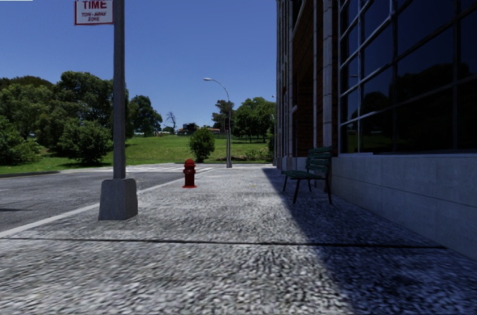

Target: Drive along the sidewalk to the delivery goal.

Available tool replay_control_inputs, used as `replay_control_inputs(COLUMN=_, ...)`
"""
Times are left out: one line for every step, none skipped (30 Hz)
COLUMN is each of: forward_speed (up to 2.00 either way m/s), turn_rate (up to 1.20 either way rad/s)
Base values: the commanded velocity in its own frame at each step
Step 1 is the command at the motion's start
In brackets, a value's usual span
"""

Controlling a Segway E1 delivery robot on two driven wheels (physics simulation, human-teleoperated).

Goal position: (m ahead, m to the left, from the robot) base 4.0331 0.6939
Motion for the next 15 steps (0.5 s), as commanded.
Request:
replay_control_inputs(forward_speed=2.0, turn_rate=1.2)
replay_control_inputs(forward_speed=2.0, turn_rate=1.2)
replay_control_inputs(forward_speed=2.0, turn_rate=0.73)
replay_control_inputs(forward_speed=2.0, turn_rate=0.0)
replay_control_inputs(forward_speed=2.0, turn_rate=0.0)
replay_control_inputs(forward_speed=2.0, turn_rate=0.0)
replay_control_inputs(forward_speed=2.0, turn_rate=0.0)
replay_control_inputs(forward_speed=2.0, turn_rate=0.0)
replay_control_inputs(forward_speed=2.0, turn_rate=0.0)
replay_control_inputs(forward_speed=2.0, turn_rate=0.0)
replay_control_inputs(forward_speed=2.0, turn_rate=0.0)
replay_control_inputs(forward_speed=2.0, turn_rate=0.0)
replay_control_inputs(forward_speed=2.0, turn_rate=0.0)
replay_control_inputs(forward_speed=2.0, turn_rate=0.0)
replay_control_inputs(forward_speed=2.0, turn_rate=0.0)
